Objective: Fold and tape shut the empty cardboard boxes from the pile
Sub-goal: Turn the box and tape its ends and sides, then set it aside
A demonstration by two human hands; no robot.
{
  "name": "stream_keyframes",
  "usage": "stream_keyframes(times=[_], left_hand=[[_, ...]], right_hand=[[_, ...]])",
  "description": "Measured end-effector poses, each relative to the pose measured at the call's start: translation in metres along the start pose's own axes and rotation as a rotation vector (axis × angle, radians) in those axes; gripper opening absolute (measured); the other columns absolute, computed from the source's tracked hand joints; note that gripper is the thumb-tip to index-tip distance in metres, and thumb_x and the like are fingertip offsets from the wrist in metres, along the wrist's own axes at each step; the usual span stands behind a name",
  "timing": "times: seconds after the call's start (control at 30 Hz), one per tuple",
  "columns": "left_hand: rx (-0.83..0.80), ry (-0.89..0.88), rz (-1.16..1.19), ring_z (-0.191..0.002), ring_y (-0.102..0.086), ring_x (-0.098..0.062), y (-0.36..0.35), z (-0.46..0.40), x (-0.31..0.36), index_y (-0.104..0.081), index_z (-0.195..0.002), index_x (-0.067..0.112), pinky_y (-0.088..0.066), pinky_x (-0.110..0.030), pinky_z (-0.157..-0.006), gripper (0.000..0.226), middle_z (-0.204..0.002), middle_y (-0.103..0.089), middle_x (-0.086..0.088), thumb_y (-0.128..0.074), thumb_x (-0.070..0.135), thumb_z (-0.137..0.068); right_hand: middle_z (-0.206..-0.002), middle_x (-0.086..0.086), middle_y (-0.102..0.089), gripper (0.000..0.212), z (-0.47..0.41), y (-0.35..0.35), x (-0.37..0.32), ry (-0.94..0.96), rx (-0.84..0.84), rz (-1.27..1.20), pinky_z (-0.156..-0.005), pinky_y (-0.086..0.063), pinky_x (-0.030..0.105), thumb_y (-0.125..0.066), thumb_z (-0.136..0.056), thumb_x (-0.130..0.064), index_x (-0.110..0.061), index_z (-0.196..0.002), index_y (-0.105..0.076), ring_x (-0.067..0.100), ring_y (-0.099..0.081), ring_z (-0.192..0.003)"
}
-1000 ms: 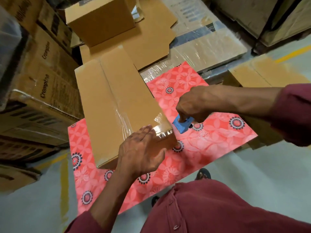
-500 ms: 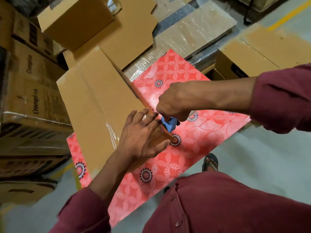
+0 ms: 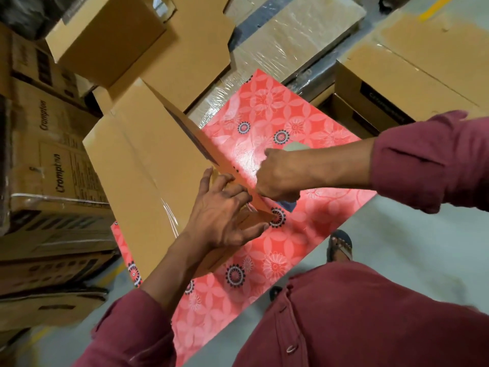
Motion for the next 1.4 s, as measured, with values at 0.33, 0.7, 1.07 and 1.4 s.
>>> stream_keyframes(times=[0.33, 0.7, 1.07, 1.4], left_hand=[[-0.226, -0.001, 0.08, -0.147, -0.037, -0.022, 0.005, -0.026, 0.001, -0.079, -0.107, 0.041, -0.001, -0.075, -0.116, 0.102, -0.145, -0.06, 0.017, -0.008, 0.104, -0.071], [-0.001, 0.105, 0.47, -0.131, -0.051, -0.019, 0.003, -0.007, -0.023, -0.075, -0.096, 0.031, -0.012, -0.065, -0.116, 0.07, -0.111, -0.07, 0.018, -0.032, 0.086, -0.091], [0.053, 0.159, 0.511, -0.136, -0.051, -0.01, -0.001, -0.01, -0.025, -0.078, -0.11, 0.028, -0.012, -0.061, -0.117, 0.057, -0.13, -0.069, 0.015, -0.035, 0.065, -0.103], [0.082, 0.035, 0.427, -0.124, -0.057, -0.004, -0.008, -0.013, -0.047, -0.073, -0.107, 0.033, -0.021, -0.058, -0.107, 0.03, -0.115, -0.07, 0.019, -0.045, 0.046, -0.106]], right_hand=[[-0.106, -0.009, -0.073, 0.054, -0.034, -0.093, 0.067, 0.01, -0.277, -0.68, -0.073, -0.048, 0.021, -0.071, -0.08, 0.003, -0.022, -0.128, -0.073, 0.013, -0.066, -0.09], [-0.112, 0.003, -0.069, 0.05, -0.069, -0.141, 0.093, -0.102, -0.332, -1.019, -0.068, -0.048, 0.025, -0.075, -0.079, 0.006, -0.025, -0.118, -0.076, 0.024, -0.061, -0.096], [-0.112, 0.004, -0.065, 0.047, -0.068, -0.139, 0.078, -0.225, -0.202, -0.99, -0.059, -0.05, 0.023, -0.069, -0.067, -0.01, -0.043, -0.098, -0.081, 0.022, -0.064, -0.098], [-0.133, 0.004, -0.062, 0.064, -0.03, -0.119, 0.019, -0.438, 0.387, -1.003, -0.093, -0.048, 0.043, -0.06, -0.074, -0.013, -0.031, -0.136, -0.065, 0.03, -0.053, -0.117]])
Point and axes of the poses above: each hand's wrist, its own z-axis away from the middle knuckle, its own y-axis out of the back of the hand, x = y × z, the point moved 2 cm from there along -z, towards the middle knuckle
